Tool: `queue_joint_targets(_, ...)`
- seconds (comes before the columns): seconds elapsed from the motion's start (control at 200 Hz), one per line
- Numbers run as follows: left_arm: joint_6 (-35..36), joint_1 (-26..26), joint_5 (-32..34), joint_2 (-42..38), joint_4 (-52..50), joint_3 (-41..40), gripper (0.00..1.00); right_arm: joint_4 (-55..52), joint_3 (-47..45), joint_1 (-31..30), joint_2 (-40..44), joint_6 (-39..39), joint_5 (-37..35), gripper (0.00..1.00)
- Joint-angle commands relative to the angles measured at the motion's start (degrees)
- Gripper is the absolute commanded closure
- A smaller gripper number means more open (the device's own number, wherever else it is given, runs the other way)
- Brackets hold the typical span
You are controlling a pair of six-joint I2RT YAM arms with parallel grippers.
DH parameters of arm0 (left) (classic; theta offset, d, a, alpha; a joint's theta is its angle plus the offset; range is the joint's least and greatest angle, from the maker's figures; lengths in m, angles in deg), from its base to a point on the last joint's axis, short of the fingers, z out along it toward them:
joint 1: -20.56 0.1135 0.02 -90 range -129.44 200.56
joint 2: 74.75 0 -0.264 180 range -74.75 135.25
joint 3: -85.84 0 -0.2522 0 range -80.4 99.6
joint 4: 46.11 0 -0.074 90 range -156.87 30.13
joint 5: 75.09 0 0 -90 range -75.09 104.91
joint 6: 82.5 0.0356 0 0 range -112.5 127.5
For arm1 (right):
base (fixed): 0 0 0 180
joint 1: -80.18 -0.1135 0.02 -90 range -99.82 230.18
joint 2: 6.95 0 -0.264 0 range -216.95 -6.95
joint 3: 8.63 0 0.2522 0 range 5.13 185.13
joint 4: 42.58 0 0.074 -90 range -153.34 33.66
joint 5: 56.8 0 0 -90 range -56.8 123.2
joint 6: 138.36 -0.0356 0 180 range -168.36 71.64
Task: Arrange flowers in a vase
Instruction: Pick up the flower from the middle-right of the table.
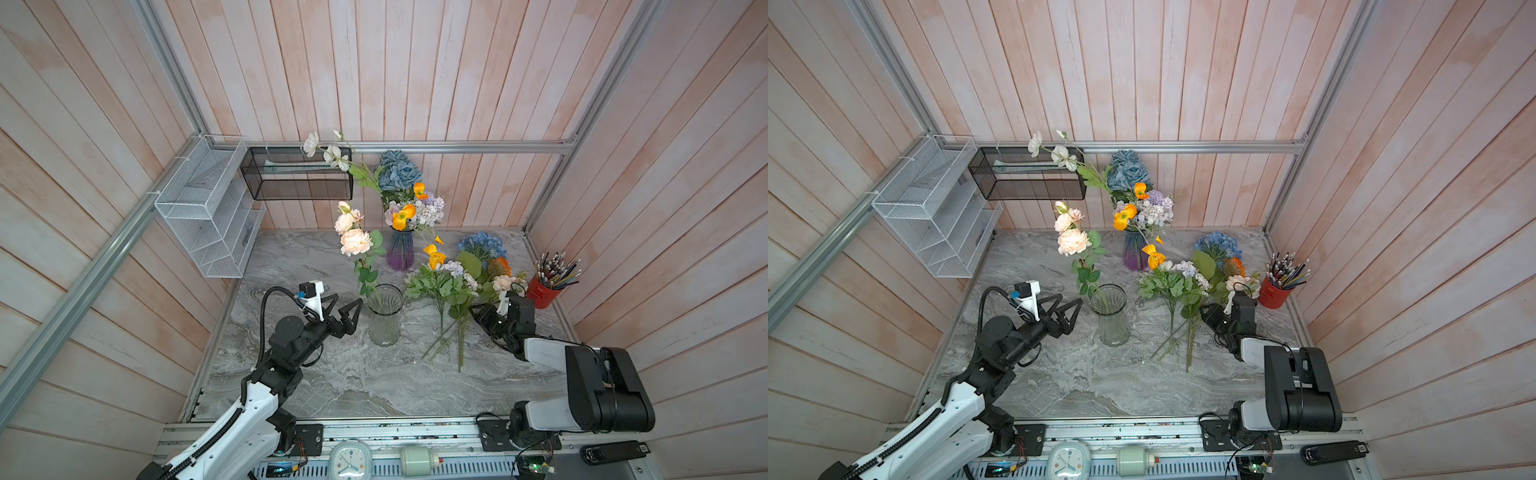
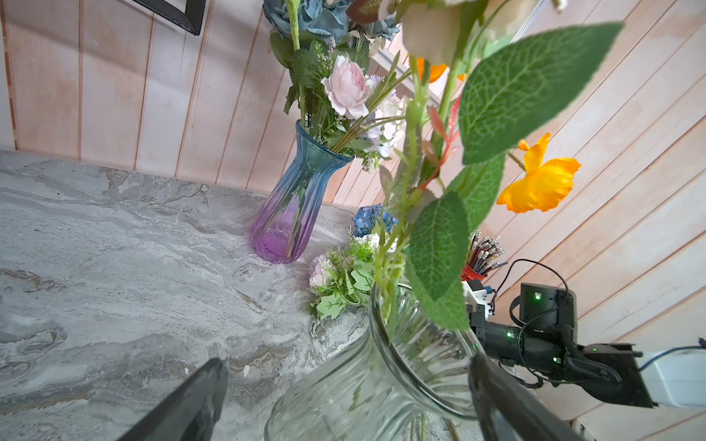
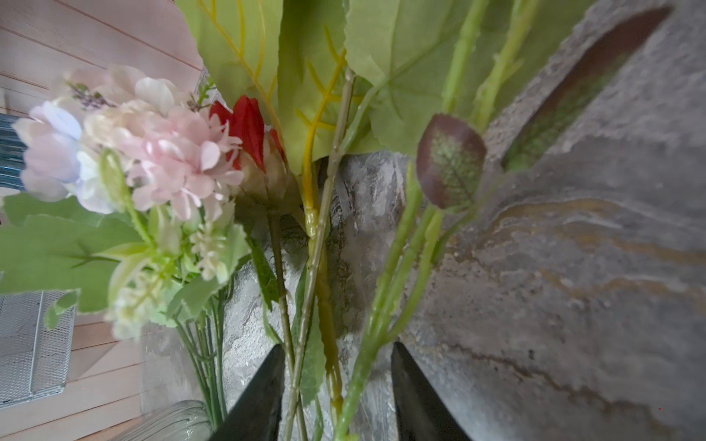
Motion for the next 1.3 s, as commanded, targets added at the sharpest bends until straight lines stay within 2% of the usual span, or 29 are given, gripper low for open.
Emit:
queue_joint_targets(0.0, -0.2, -0.1, 1.2, -0.8, 0.2, -0.5, 0.0, 3.4, 1.9, 0.4, -2.3, -0.8, 1.0, 0.59)
queue_joint_targets(0.15, -0.3, -0.1, 1.5, -0.9, 0.1, -0.4, 0.0, 5.4, 2.1, 0.6, -4.5, -1.1, 0.8, 0.65)
queue_joint_targets(0.36, -0.8, -0.1, 1.5, -0.3, 0.1, -0.4, 0.0, 6.3, 2.3, 1.1, -4.5, -0.9, 1.8, 0.91)
queue_joint_targets(0.48, -0.9, -0.1, 1.9, -0.3, 0.1, -0.5, 0.0, 3.2, 2.5, 1.2, -1.2, 1.2, 1.3, 0.98)
queue_joint_targets(0.76, -0.9, -0.1, 2.8, 1.6, 2.0, 0.0, 0.0, -6.9, 4.1, 1.2, 10.9, 7.9, -3.7, 1.0)
queue_joint_targets(1.075, -0.2, -0.1, 3.0, 3.8, 2.7, 1.4, 0.0, -12.7, 9.8, 1.1, 18.7, 12.5, -7.5, 1.0)
queue_joint_targets(1.295, 0.6, 0.1, 5.3, 3.3, 1.5, 1.8, 0.0, -18.4, 18.9, 1.2, 22.7, 15.4, -4.1, 1.0)
